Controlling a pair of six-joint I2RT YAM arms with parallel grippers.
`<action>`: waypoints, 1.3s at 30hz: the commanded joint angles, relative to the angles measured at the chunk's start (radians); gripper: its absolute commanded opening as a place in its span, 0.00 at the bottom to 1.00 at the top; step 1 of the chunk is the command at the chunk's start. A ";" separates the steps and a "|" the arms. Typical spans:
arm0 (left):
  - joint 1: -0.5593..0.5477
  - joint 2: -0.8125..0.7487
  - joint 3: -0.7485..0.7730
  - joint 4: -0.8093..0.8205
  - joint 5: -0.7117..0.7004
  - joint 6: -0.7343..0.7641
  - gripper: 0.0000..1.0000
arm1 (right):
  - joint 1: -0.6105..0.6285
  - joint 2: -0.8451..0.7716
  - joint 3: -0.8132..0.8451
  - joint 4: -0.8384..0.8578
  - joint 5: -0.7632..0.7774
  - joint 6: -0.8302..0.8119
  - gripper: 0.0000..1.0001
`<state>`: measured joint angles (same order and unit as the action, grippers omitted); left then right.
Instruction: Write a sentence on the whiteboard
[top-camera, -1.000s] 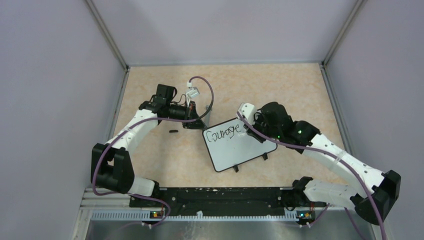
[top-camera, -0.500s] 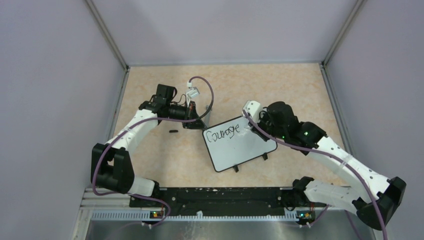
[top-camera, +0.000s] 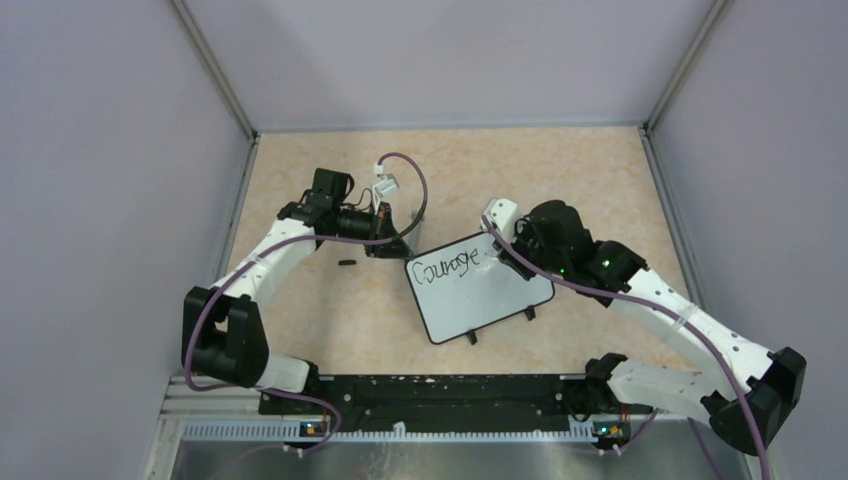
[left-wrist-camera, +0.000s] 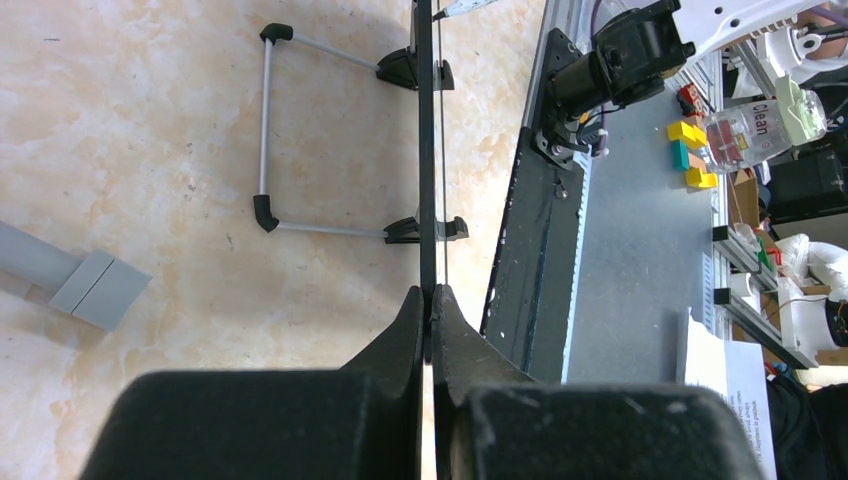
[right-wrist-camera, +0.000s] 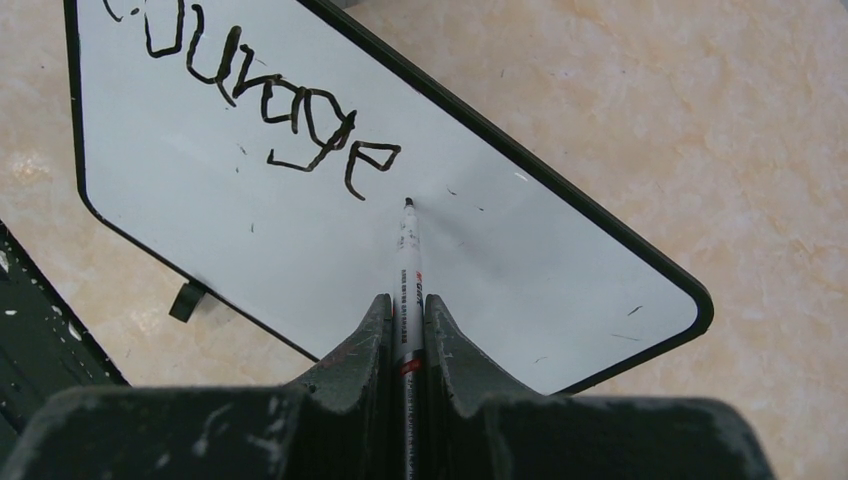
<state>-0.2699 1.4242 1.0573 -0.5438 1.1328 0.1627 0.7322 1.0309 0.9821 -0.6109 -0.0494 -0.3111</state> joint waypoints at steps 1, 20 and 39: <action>-0.009 -0.013 -0.016 -0.027 -0.007 0.019 0.00 | -0.011 -0.003 0.042 0.041 0.035 -0.004 0.00; -0.009 -0.017 -0.014 -0.028 -0.008 0.015 0.00 | -0.054 -0.038 0.087 -0.033 -0.024 -0.011 0.00; -0.009 -0.023 -0.024 -0.019 -0.006 0.017 0.00 | -0.054 0.018 0.060 0.032 -0.008 -0.005 0.00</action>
<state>-0.2699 1.4227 1.0561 -0.5468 1.1332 0.1623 0.6891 1.0485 1.0409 -0.6212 -0.0742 -0.3134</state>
